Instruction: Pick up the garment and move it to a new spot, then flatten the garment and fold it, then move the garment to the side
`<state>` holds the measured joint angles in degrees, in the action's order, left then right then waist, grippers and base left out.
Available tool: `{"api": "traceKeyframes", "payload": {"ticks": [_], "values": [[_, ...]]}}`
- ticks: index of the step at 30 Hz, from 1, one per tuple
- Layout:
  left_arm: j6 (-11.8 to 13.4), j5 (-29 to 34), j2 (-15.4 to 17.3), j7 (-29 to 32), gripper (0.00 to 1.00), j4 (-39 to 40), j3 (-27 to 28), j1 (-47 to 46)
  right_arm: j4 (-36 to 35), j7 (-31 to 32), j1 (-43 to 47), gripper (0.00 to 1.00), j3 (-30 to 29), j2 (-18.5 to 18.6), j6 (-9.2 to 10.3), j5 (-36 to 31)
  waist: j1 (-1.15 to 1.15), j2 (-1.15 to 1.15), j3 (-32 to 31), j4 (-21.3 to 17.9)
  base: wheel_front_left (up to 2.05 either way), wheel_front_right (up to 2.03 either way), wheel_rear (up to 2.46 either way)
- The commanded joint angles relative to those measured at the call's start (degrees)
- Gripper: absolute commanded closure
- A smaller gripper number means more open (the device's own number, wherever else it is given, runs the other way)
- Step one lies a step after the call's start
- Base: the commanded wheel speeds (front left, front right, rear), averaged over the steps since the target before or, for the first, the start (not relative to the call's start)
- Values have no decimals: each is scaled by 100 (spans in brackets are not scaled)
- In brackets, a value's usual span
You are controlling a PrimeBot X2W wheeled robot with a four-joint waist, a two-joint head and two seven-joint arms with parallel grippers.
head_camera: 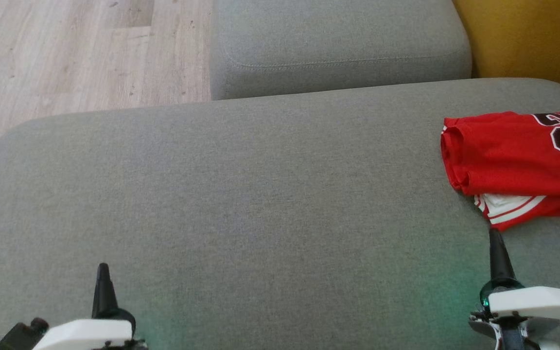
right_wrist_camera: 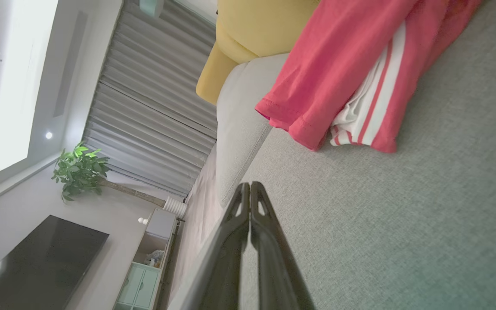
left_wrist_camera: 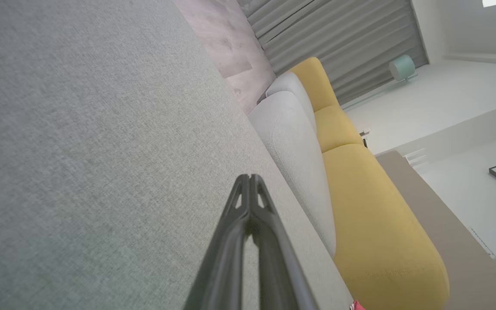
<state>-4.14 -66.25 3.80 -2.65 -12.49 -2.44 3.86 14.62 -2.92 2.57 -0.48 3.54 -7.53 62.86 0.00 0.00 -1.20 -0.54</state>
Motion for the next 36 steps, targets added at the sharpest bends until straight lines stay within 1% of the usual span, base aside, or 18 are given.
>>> {"api": "traceKeyframes", "payload": {"ticks": [1,36], "values": [[-71,-140,79,32,100,141,181,-323,-173,55,-336,100,37,105,3,172,0,0,3,2,0,0,0],[-288,-2301,66,615,100,-95,592,-869,-92,628,-762,100,-298,102,4,2598,0,0,115,44,0,0,0]]}}
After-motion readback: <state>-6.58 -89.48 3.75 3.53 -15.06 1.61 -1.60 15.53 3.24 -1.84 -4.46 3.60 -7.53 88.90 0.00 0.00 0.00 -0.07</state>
